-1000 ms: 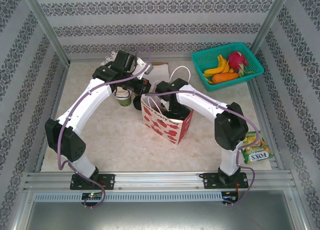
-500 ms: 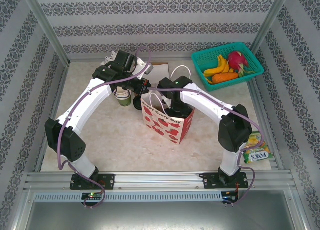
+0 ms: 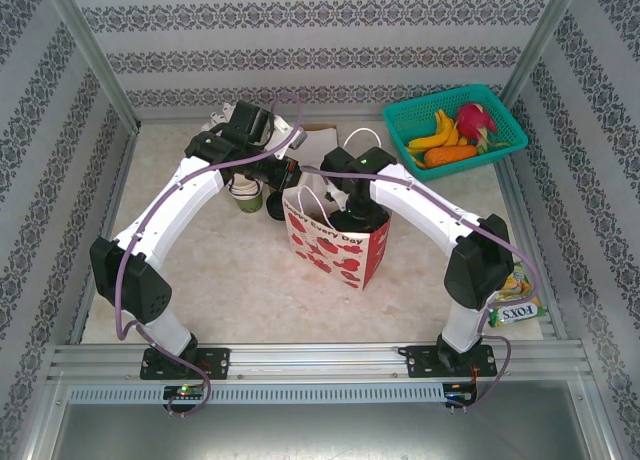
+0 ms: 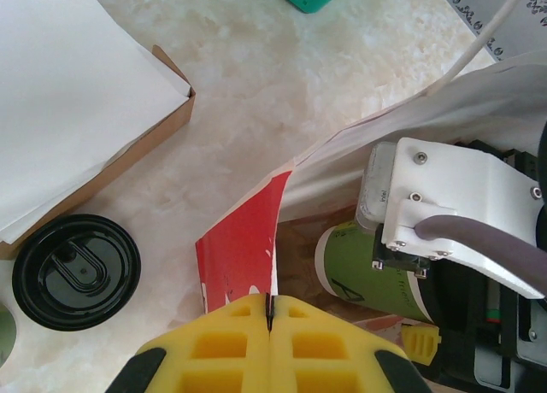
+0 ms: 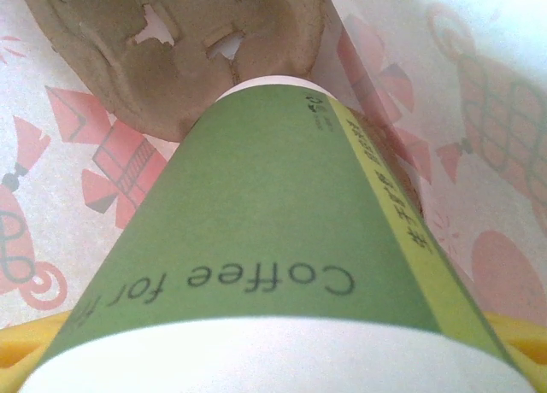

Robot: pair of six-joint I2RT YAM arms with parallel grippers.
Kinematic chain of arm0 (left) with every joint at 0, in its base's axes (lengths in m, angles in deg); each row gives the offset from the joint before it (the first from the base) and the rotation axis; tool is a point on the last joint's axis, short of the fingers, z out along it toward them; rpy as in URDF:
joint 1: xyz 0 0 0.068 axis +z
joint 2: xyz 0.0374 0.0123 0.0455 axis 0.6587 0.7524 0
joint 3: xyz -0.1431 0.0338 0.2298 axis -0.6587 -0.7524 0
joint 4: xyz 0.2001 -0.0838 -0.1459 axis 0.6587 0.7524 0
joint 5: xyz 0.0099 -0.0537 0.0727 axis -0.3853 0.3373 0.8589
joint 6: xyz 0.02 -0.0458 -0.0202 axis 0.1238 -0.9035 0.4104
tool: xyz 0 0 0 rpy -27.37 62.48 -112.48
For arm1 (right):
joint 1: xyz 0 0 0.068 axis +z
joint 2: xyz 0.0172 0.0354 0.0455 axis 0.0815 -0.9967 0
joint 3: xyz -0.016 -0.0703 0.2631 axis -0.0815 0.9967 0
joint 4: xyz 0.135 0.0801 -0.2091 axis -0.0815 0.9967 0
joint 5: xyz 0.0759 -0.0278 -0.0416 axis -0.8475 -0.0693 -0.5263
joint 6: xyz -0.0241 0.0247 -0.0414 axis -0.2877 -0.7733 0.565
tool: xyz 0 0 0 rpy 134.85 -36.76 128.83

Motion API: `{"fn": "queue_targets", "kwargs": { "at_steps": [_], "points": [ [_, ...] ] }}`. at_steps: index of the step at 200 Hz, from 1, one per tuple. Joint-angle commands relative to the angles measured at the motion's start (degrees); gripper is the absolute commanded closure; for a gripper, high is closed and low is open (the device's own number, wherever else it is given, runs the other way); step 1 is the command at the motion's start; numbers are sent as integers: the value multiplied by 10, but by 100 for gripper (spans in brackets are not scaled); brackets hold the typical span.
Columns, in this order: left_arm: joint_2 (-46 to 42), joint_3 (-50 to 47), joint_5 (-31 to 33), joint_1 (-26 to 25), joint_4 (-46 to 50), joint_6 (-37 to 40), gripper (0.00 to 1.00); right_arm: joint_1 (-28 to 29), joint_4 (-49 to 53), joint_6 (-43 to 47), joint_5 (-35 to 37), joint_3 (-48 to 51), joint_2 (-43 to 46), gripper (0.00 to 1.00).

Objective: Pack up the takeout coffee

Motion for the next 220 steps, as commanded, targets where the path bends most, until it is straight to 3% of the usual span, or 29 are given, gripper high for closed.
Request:
{"fn": "queue_targets", "kwargs": {
  "at_steps": [1,23,110,220],
  "points": [
    [-1,9,0,-5,13,7,100,-3,16,4,-4,-17,18,9],
    [1,11,-1,-5,14,7,100,-4,14,5,-4,-18,20,2],
    [4,16,-3,-4,17,8,100,-5,1,8,-3,-23,33,2],
    [4,13,-6,-5,12,3,100,-13,-135,36,-31,35,159,2]
  ]
}}
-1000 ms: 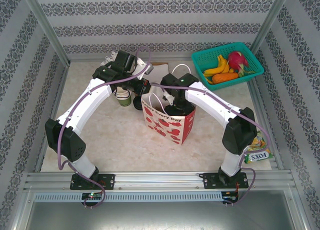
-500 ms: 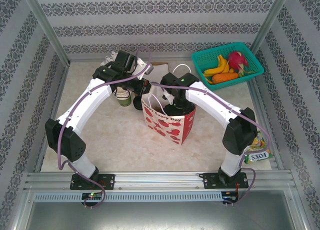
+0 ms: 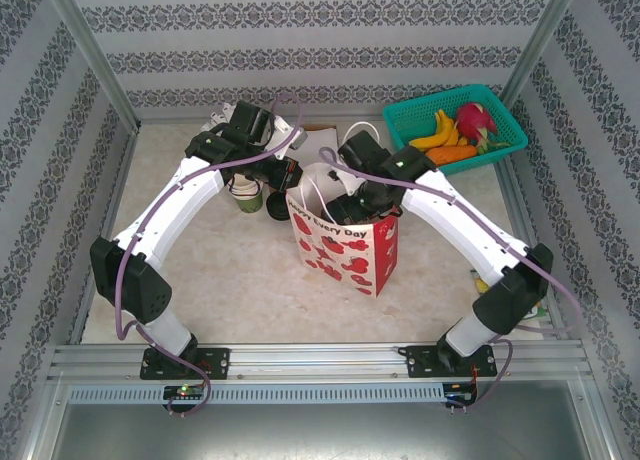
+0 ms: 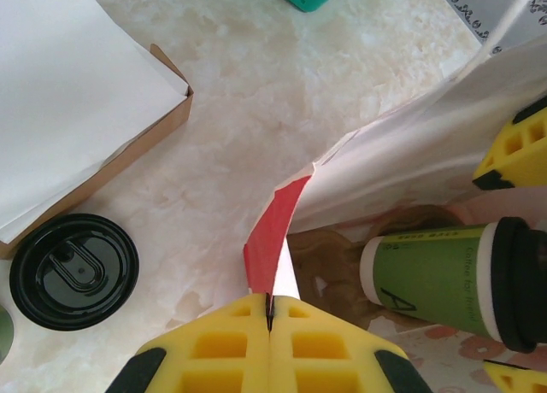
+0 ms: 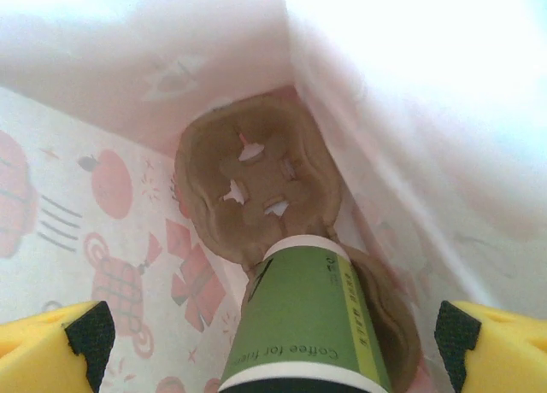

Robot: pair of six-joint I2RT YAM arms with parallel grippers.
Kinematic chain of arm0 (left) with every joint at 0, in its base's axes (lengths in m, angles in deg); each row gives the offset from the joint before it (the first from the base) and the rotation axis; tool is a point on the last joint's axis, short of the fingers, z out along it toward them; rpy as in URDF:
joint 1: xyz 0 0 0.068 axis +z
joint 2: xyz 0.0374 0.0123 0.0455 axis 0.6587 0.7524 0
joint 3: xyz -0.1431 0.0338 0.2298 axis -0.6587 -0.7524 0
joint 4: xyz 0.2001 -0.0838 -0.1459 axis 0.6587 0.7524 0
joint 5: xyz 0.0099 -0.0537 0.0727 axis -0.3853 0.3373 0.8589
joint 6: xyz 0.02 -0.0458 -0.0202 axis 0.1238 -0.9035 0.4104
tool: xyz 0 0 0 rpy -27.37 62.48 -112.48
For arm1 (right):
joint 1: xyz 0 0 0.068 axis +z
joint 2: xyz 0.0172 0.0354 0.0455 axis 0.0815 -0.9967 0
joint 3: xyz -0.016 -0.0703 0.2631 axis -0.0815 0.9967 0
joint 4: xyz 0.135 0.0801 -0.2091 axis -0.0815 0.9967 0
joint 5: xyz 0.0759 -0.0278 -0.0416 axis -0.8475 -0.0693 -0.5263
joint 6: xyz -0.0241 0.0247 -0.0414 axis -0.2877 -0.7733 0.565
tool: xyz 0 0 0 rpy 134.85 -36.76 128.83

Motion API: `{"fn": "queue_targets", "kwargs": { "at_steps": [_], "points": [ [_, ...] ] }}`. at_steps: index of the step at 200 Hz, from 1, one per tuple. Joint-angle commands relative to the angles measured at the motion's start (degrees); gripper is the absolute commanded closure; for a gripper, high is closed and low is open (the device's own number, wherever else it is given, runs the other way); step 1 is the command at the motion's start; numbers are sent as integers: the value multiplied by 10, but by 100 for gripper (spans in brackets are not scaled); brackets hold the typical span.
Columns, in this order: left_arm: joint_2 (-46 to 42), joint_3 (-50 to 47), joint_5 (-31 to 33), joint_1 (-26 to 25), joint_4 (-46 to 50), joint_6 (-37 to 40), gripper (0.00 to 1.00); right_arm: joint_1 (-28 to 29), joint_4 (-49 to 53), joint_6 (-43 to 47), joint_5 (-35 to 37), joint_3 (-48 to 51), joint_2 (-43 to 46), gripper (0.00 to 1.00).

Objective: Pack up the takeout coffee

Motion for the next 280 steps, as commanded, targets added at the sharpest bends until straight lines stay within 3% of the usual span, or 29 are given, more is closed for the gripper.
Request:
{"fn": "queue_targets", "kwargs": {
  "at_steps": [1,109,175,280],
  "points": [
    [4,13,-4,-4,11,3,100,-9,-50,15,-16,28,34,2],
    [0,9,-2,-5,8,-3,100,-16,-219,24,-40,135,150,2],
    [-5,2,1,-6,-2,-8,100,-17,-332,-6,8,221,270,2],
    [3,3,-1,-5,-9,-14,100,-33,-324,-67,48,277,350,2]
  ]
}}
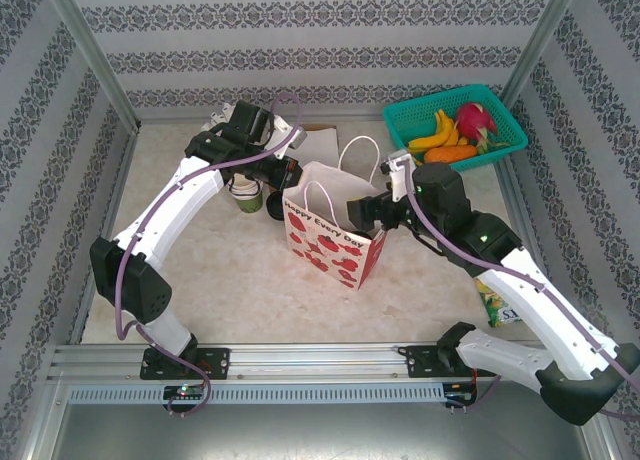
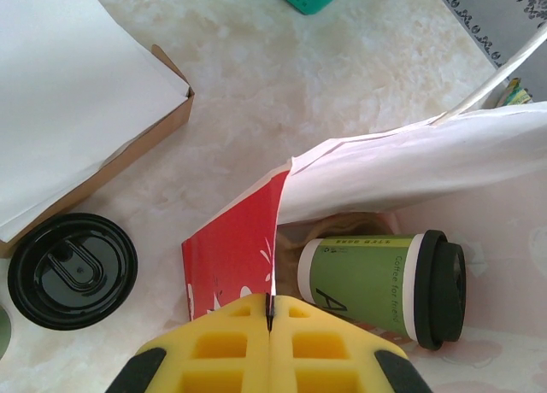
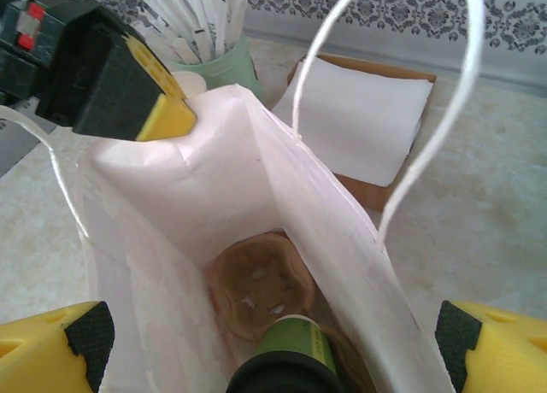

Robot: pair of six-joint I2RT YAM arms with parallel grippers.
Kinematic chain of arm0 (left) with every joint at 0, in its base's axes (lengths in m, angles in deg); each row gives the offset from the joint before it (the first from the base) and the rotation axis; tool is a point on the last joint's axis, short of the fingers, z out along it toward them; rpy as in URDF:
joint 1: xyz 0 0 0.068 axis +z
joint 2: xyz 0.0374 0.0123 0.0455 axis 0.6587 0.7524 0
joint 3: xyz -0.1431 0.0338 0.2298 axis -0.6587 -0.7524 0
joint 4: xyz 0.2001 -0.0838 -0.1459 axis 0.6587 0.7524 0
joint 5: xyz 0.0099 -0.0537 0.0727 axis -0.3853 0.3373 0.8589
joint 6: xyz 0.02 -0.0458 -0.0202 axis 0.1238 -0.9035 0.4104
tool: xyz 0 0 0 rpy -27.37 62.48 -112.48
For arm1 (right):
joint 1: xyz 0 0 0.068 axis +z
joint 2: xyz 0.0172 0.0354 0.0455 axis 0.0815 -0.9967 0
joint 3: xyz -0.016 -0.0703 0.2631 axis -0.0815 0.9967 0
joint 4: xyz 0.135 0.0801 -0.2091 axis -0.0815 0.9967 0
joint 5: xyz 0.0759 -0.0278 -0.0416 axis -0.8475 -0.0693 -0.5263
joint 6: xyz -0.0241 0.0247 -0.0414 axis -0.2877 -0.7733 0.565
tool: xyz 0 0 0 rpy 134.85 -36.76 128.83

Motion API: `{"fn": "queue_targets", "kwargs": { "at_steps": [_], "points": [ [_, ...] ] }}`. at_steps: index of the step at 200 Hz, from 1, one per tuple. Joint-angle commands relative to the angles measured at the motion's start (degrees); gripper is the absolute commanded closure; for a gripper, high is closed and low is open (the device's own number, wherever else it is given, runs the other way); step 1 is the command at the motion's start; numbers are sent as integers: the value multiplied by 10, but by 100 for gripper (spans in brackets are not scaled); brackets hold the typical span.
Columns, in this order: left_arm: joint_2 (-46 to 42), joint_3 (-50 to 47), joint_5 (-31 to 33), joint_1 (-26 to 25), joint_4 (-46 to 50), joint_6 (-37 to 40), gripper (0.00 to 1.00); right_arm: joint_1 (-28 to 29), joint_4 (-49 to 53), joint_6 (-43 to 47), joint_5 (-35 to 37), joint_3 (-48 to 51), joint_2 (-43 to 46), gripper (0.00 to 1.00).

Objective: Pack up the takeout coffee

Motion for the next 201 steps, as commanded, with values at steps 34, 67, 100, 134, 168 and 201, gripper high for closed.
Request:
{"fn": "queue_targets", "kwargs": {
  "at_steps": [34,67,100,134,168,201],
  "points": [
    [3,3,-1,-5,-7,-3,100,-22,-6,-28,-15,25,27,2],
    [6,6,-2,-5,-7,-3,100,-21,1,-3,-79,25,7,4],
    [6,6,-1,-5,-5,-3,100,-19,9,0,-78,19,-15,2],
    [3,3,3,-5,-4,-6,100,-19,48,-51,26,6,-8,2],
    [0,2,8,-5,-8,-17,100,-19,99,-114,51,7,11,3],
    [-3,0,17,-5,-10,-25,100,-19,151,-188,58,17,21,3]
  ]
}}
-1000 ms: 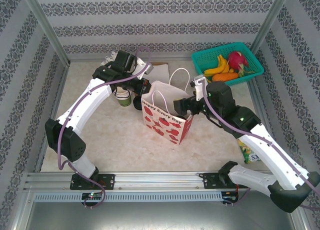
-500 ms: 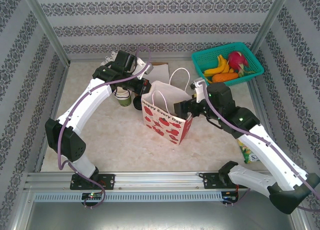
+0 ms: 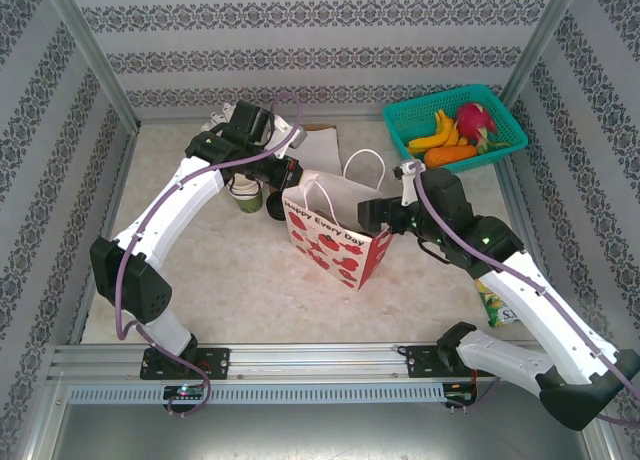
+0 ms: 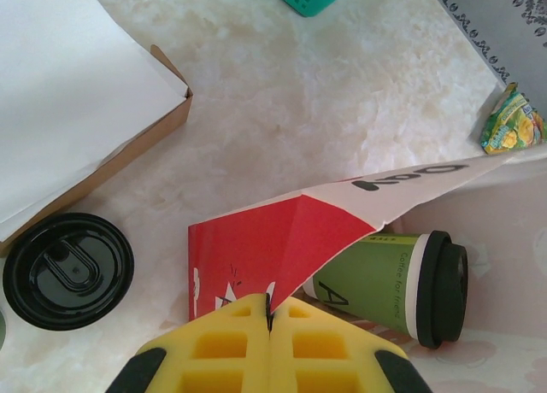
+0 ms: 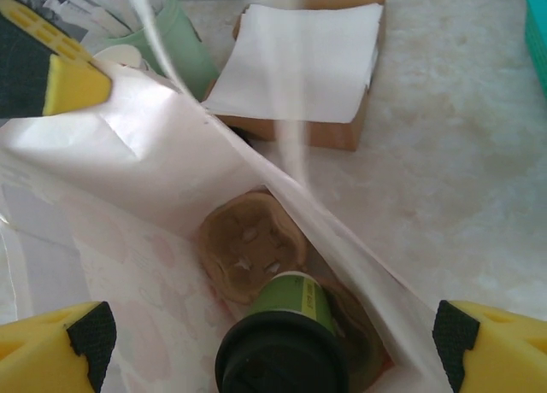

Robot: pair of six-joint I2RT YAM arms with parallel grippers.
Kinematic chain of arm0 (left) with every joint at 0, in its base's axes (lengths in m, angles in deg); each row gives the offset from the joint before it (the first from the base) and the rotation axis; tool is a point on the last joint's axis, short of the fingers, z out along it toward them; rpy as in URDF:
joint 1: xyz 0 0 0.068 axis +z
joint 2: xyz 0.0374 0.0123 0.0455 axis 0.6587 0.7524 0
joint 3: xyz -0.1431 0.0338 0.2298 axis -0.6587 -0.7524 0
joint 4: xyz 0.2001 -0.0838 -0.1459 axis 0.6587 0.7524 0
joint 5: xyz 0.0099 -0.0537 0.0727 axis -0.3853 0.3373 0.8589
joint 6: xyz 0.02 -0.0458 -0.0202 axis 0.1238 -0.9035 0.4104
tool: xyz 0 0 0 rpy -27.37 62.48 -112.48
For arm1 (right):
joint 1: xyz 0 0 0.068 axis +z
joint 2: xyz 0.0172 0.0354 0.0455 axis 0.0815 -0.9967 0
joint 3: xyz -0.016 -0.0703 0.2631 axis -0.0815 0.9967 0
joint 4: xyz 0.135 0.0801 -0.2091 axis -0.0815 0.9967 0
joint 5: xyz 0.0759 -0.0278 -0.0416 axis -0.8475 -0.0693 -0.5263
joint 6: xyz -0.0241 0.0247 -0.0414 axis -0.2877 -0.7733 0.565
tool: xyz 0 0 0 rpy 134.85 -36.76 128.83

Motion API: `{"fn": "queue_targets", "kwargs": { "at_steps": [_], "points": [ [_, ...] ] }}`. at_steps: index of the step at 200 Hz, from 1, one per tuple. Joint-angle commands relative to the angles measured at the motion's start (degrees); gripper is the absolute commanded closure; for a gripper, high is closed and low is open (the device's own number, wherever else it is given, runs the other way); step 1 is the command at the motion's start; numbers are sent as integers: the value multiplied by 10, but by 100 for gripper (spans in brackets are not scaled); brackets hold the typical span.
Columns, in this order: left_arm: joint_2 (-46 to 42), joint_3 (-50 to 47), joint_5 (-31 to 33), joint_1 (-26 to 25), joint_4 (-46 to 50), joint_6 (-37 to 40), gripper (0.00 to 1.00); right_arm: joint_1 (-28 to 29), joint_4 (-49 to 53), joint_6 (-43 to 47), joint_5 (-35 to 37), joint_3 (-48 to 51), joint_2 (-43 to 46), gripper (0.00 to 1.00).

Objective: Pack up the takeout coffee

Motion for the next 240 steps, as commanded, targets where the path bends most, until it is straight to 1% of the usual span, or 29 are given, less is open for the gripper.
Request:
{"fn": "queue_targets", "kwargs": {
  "at_steps": [1,24,52,64,126,156,185,240],
  "points": [
    [-3,-1,17,-3,-7,-15,100,-1,85,-83,31,2,9,3],
    [-3,-2,21,-3,-11,-22,100,-2,87,-118,8,21,8,2],
    [-6,-4,21,-4,-16,-33,100,-1,33,-151,-41,46,2,2],
    [-9,-6,23,-3,-15,-36,100,-2,14,-163,-51,50,-4,2],
    [-19,-20,32,-3,-20,-60,98,-2,-19,-164,-100,37,-50,2],
    [-30,-30,36,-3,-22,-69,95,-5,-37,-153,-103,23,-66,2],
    [-42,-37,40,-4,-22,-78,90,-10,-50,-145,-122,9,-82,2],
    [-63,-53,42,-3,-29,-89,77,-23,-66,-120,-145,-19,-120,2]
  ]
}}
